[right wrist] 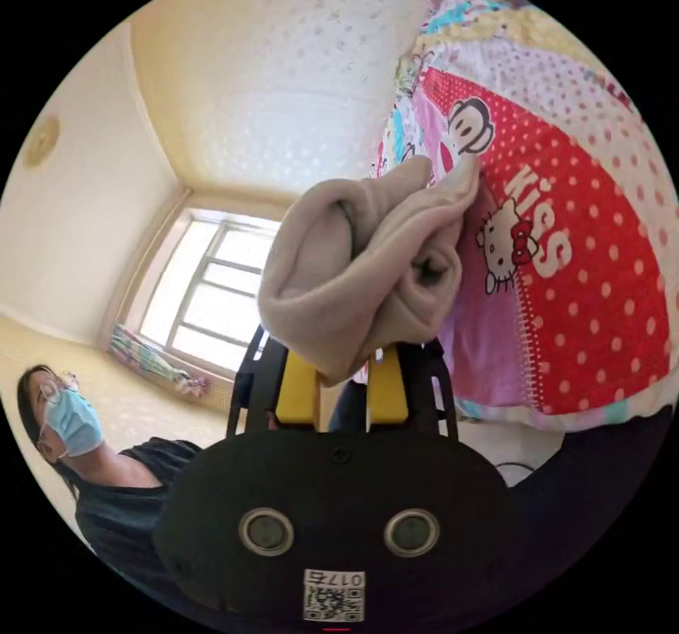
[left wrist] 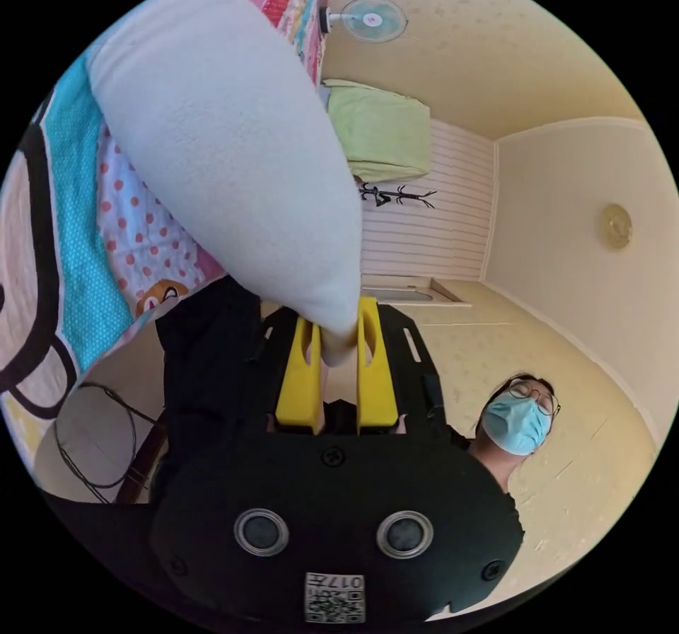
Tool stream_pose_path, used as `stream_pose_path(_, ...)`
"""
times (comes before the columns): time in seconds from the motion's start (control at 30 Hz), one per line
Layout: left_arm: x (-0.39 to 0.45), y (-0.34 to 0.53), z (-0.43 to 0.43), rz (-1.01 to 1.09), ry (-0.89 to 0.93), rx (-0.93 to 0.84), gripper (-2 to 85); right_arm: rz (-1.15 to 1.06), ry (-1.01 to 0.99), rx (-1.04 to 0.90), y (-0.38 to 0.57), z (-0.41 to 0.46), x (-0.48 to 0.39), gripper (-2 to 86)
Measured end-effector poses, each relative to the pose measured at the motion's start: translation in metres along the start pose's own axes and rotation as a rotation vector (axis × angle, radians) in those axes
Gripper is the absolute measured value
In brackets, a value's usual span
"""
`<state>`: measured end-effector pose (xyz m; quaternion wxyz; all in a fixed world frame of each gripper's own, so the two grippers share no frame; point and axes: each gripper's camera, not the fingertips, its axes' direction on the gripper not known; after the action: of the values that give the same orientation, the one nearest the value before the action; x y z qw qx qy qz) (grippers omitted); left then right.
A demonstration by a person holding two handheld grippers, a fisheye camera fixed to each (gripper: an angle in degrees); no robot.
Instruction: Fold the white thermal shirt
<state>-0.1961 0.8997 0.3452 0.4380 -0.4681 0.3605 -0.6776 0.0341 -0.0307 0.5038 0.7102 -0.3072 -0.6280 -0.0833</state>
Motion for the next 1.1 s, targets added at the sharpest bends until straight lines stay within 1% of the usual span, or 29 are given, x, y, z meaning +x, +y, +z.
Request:
stream_pose_path(0.07,0.024,0.017,-0.009,0.081,0.03,-0.003,7.9,-0.194,0.217,-0.067,-0.007,0.004,-0.088,9.9)
stream_pose_path(0.1,0.042,0.03,-0.016,0.139,0.06,-0.005,7.8,-0.239,0.256,-0.076,-0.008,0.006,-0.11,9.7)
stream_pose_path(0.17,0.069,0.051,-0.028,0.222,0.096,0.009,7.8,-0.406,0.359,-0.098,-0.008,0.017,-0.19,9.1)
stream_pose_path(0.23,0.102,0.08,-0.05,0.335,0.074,0.043,7.8,-0.516,0.398,-0.117,-0.009,0.031,-0.238,8.9)
stream_pose_path(0.27,0.108,0.088,-0.057,0.356,0.062,0.057,7.8,-0.569,0.403,-0.134,-0.014,0.044,-0.262,8.8)
stream_pose_path(0.33,0.117,0.114,-0.094,0.402,0.0,0.158,7.8,-0.619,0.369,-0.18,-0.03,0.073,-0.28,8.6)
stream_pose_path(0.4,0.114,0.128,-0.132,0.386,-0.055,0.252,7.8,-0.639,0.301,-0.259,-0.058,0.118,-0.281,8.4)
stream_pose_path(0.47,0.118,0.136,-0.174,0.381,-0.108,0.335,7.8,-0.631,0.238,-0.363,-0.099,0.191,-0.282,8.1)
stream_pose_path(0.5,0.131,0.14,-0.204,0.408,-0.174,0.382,7.8,-0.646,0.236,-0.376,-0.107,0.209,-0.287,8.0)
stream_pose_path(0.53,0.152,0.145,-0.233,0.438,-0.255,0.425,7.8,-0.71,0.235,-0.375,-0.118,0.242,-0.303,7.9)
stream_pose_path(0.57,0.163,0.148,-0.247,0.455,-0.299,0.452,7.8,-0.771,0.215,-0.345,-0.128,0.272,-0.32,7.8)
stream_pose_path(0.63,0.205,0.157,-0.299,0.471,-0.477,0.505,8.2,-0.789,0.15,-0.274,-0.145,0.313,-0.34,7.9)
stream_pose_path(0.67,0.212,0.16,-0.311,0.456,-0.522,0.516,8.8,-0.774,0.092,-0.237,-0.156,0.341,-0.347,8.0)
stream_pose_path(0.73,0.229,0.186,-0.348,0.348,-0.733,0.599,11.1,-0.795,0.036,-0.18,-0.166,0.387,-0.349,8.2)
stream_pose_path(0.77,0.229,0.197,-0.355,0.312,-0.79,0.634,11.8,-0.799,0.037,-0.151,-0.169,0.423,-0.341,8.4)
stream_pose_path(0.8,0.221,0.222,-0.362,0.237,-0.892,0.719,12.1,-0.775,0.045,-0.149,-0.172,0.442,-0.334,8.5)
stream_pose_path(0.83,0.205,0.249,-0.362,0.169,-0.967,0.8,11.7,-0.685,0.068,-0.171,-0.177,0.483,-0.31,8.7)
stream_pose_path(0.87,0.194,0.262,-0.359,0.14,-0.993,0.834,11.3,-0.565,0.099,-0.233,-0.183,0.525,-0.277,9.0)
stream_pose_path(0.9,0.169,0.285,-0.351,0.088,-1.022,0.879,10.1,-0.5,0.116,-0.278,-0.184,0.547,-0.257,9.0)
stream_pose_path(0.97,0.13,0.308,-0.328,0.009,-1.059,0.873,8.2,-0.234,0.213,-0.54,-0.178,0.625,-0.162,8.5)
stream_pose_path(1.0,0.107,0.315,-0.309,-0.048,-1.087,0.836,7.6,-0.195,0.234,-0.599,-0.172,0.637,-0.142,8.2)
stream_pose_path(1.03,0.085,0.32,-0.289,-0.1,-1.113,0.799,6.3,-0.186,0.223,-0.677,-0.157,0.648,-0.111,5.6)
stream_pose_path(1.07,0.077,0.322,-0.28,-0.117,-1.121,0.786,5.6,-0.197,0.218,-0.687,-0.144,0.641,-0.091,3.7)
stream_pose_path(1.1,0.061,0.324,-0.265,-0.142,-1.12,0.771,2.2,-0.203,0.19,-0.671,-0.14,0.634,-0.086,3.1)
